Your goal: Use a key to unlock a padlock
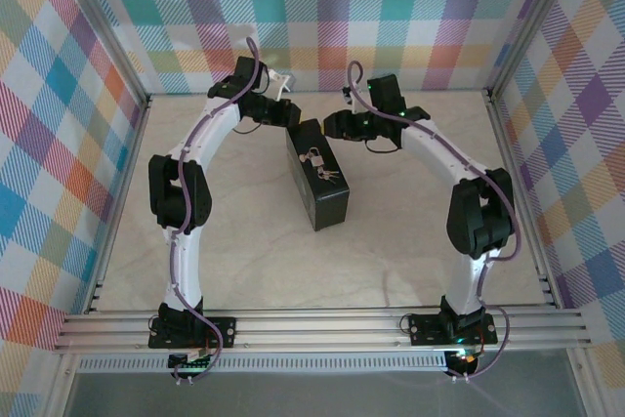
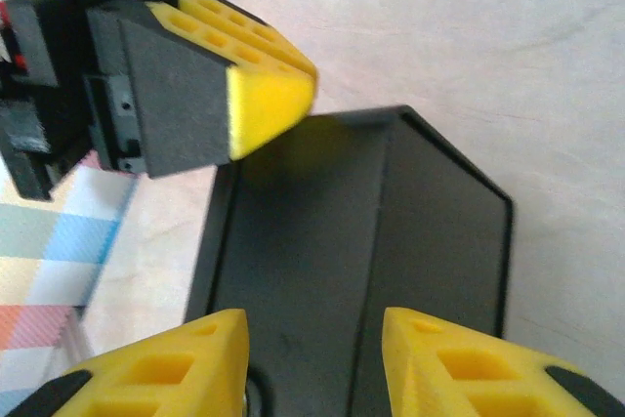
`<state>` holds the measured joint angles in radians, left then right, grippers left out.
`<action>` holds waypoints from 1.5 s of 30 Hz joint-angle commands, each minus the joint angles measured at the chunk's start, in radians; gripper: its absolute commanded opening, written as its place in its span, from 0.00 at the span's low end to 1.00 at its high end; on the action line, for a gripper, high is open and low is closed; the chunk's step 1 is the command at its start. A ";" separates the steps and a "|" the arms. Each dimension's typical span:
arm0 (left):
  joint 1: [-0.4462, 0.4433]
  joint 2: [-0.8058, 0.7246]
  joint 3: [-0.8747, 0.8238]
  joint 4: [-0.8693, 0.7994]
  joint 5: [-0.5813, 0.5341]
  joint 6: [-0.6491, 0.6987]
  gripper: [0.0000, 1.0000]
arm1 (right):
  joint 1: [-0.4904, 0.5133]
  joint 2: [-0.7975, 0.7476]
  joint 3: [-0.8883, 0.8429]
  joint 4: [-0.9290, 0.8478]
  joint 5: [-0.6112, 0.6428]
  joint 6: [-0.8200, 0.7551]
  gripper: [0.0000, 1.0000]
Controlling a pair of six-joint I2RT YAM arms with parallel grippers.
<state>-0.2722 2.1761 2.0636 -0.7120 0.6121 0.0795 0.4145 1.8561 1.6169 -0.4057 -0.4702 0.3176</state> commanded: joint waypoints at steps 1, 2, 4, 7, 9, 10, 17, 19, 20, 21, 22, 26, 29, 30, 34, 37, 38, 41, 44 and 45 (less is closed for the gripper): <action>0.004 -0.020 -0.039 -0.101 -0.030 -0.015 0.18 | 0.042 -0.108 0.059 -0.182 0.187 -0.096 0.43; 0.005 -0.021 -0.038 -0.099 -0.035 -0.018 0.18 | 0.056 -0.121 0.063 -0.214 0.225 -0.114 0.44; 0.004 -0.024 -0.038 -0.101 -0.035 -0.020 0.18 | 0.096 -0.136 0.077 -0.284 0.309 -0.149 0.47; 0.004 -0.027 -0.043 -0.104 -0.044 -0.018 0.18 | 0.162 -0.121 0.122 -0.391 0.428 -0.188 0.50; 0.005 -0.033 -0.049 -0.101 -0.047 -0.018 0.18 | 0.201 -0.105 0.151 -0.444 0.485 -0.204 0.51; 0.005 -0.036 -0.054 -0.098 -0.048 -0.018 0.18 | 0.221 -0.096 0.169 -0.466 0.514 -0.213 0.52; 0.007 -0.045 -0.074 -0.079 -0.035 -0.028 0.18 | 0.313 -0.016 0.303 -0.596 0.641 -0.243 0.59; 0.007 -0.049 -0.079 -0.072 -0.035 -0.032 0.18 | 0.327 0.014 0.339 -0.629 0.660 -0.245 0.59; 0.007 -0.050 -0.080 -0.070 -0.033 -0.033 0.18 | 0.331 0.027 0.349 -0.642 0.665 -0.249 0.59; 0.008 -0.051 -0.083 -0.068 -0.030 -0.032 0.18 | 0.333 0.037 0.356 -0.649 0.668 -0.249 0.59; 0.007 -0.052 -0.090 -0.058 -0.030 -0.033 0.18 | 0.334 0.046 0.361 -0.655 0.672 -0.251 0.58; 0.007 -0.042 -0.096 -0.030 -0.018 -0.053 0.18 | 0.339 0.074 0.385 -0.671 0.676 -0.258 0.57; 0.007 -0.044 -0.110 -0.012 -0.016 -0.062 0.18 | 0.343 0.081 0.397 -0.682 0.665 -0.258 0.57; 0.007 -0.045 -0.112 -0.009 -0.015 -0.064 0.18 | 0.345 0.081 0.397 -0.684 0.665 -0.258 0.56; 0.007 -0.045 -0.117 -0.004 -0.012 -0.065 0.18 | 0.348 0.078 0.387 -0.684 0.655 -0.246 0.56; 0.007 -0.046 -0.118 -0.004 -0.014 -0.065 0.18 | 0.348 0.083 0.377 -0.675 0.651 -0.244 0.54; 0.007 -0.045 -0.119 -0.004 -0.014 -0.064 0.18 | 0.348 0.087 0.380 -0.675 0.650 -0.244 0.53; 0.007 -0.050 -0.123 -0.004 -0.015 -0.064 0.18 | 0.348 0.095 0.381 -0.675 0.640 -0.245 0.47; 0.007 -0.055 -0.128 -0.003 -0.017 -0.064 0.18 | 0.348 0.096 0.380 -0.672 0.628 -0.241 0.37; 0.007 -0.056 -0.129 -0.002 -0.017 -0.066 0.18 | 0.347 0.093 0.377 -0.668 0.622 -0.238 0.36</action>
<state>-0.2661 2.1319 1.9747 -0.6510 0.6132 0.0154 0.7544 1.9369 1.9789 -1.0637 0.1726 0.0715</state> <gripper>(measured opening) 0.182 0.374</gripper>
